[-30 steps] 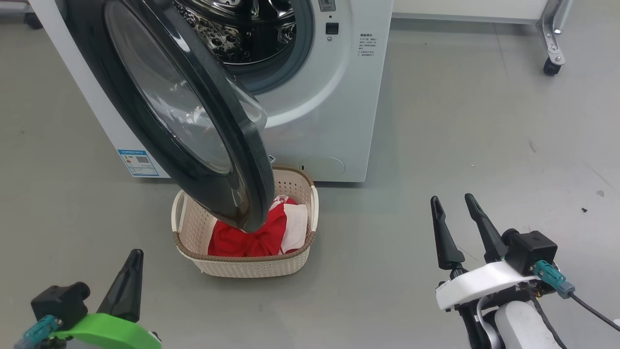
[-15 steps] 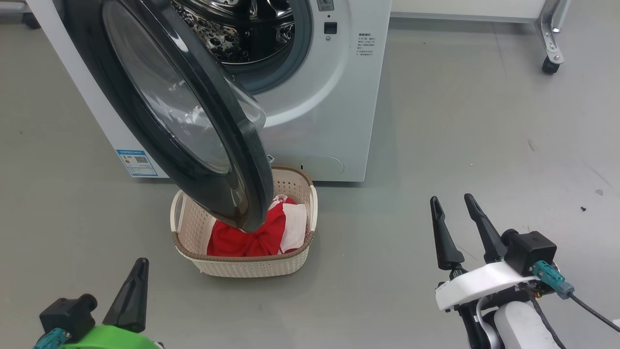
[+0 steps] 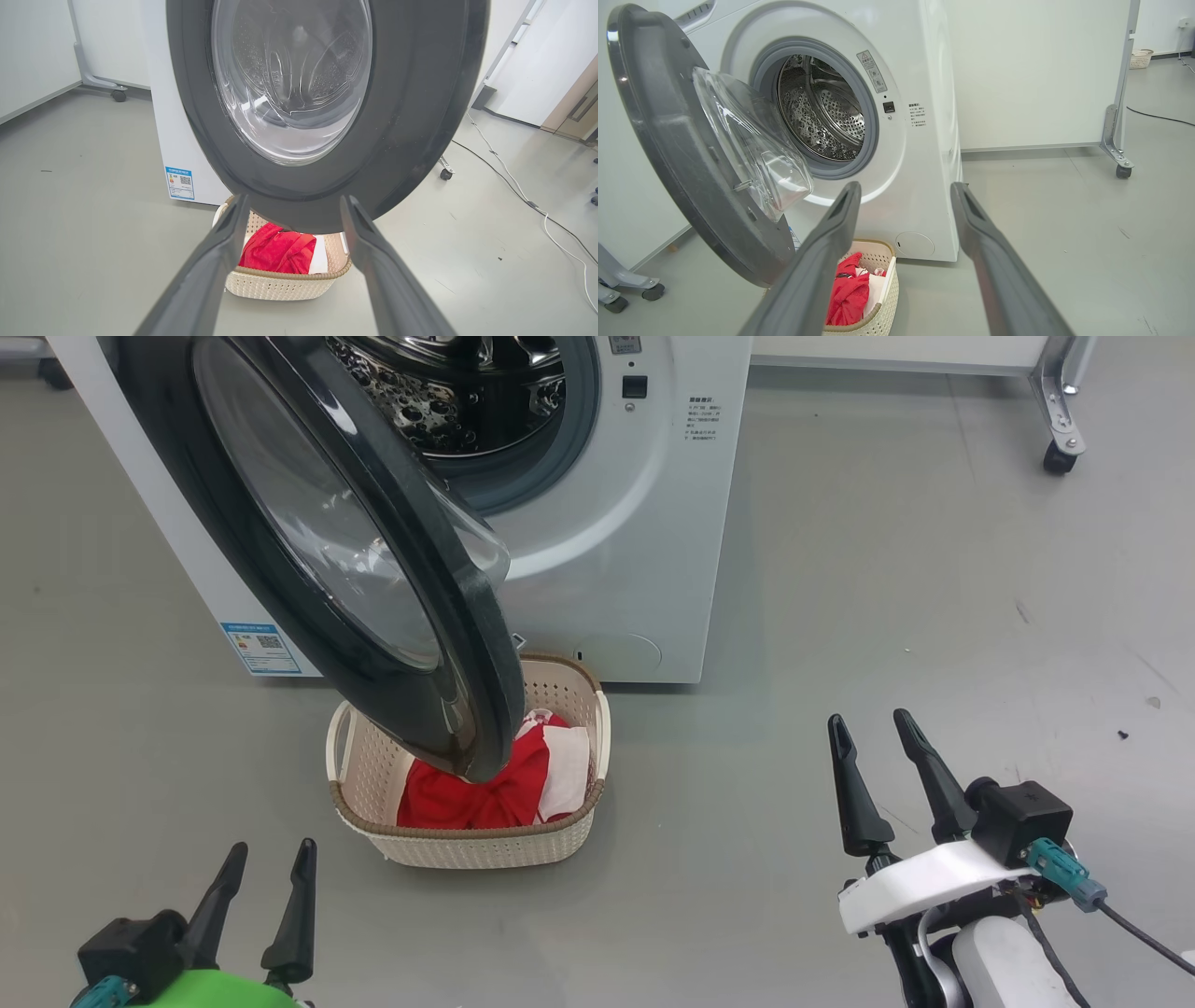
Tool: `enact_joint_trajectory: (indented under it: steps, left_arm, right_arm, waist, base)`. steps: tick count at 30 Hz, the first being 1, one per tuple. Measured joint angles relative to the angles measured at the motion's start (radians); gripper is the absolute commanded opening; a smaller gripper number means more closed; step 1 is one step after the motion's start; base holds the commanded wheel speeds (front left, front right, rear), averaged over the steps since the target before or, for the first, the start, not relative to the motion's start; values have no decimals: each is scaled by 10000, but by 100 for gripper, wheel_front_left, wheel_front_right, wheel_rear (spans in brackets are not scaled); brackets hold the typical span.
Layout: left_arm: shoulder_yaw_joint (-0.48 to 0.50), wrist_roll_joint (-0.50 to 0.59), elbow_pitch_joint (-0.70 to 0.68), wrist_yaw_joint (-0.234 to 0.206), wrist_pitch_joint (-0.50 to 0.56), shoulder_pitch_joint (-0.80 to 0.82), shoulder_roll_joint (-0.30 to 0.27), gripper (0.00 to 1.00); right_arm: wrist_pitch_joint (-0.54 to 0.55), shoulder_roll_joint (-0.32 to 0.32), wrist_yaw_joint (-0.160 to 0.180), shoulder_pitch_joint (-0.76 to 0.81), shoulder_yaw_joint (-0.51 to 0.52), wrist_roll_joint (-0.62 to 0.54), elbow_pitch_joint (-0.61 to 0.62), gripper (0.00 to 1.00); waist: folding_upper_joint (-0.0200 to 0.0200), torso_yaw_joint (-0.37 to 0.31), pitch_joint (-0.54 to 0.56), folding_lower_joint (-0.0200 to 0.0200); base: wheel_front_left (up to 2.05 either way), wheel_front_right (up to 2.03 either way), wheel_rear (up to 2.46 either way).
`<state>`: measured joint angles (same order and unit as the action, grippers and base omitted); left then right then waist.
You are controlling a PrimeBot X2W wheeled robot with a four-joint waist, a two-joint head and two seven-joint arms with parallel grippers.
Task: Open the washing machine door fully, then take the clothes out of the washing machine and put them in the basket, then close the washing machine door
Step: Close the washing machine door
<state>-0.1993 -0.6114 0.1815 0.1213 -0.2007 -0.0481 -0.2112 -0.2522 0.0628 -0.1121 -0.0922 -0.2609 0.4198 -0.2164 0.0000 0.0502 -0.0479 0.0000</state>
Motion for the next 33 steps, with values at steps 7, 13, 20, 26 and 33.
enact_joint_trajectory:
  steps: [7,13,20,26,33]
  left_arm:
    - [17,0,36,0,-132,1,0,100]
    - [42,2,52,0,-205,2,-2,100]
    - [98,61,73,0,-278,12,-13,100]
    - [98,150,130,0,-297,15,-13,100]
    - [96,159,153,0,-309,18,-13,87]
  right_arm:
    - [0,-4,0,0,15,-2,0,100]
    - [0,-10,0,1,21,-2,0,100]
    - [0,-13,-4,1,35,-2,0,100]
    - [0,-17,-12,1,36,-2,-6,100]
    - [0,-21,-12,1,13,-13,-13,100]
  waist:
    - [0,-3,9,0]
    - [0,-2,12,0]
    - [0,-11,4,0]
    - [0,-31,12,0]
    - [0,-82,29,0]
  base:
    - [0,0,0]
    - [0,0,0]
    - [0,0,0]
    - [0,0,0]
    - [0,0,0]
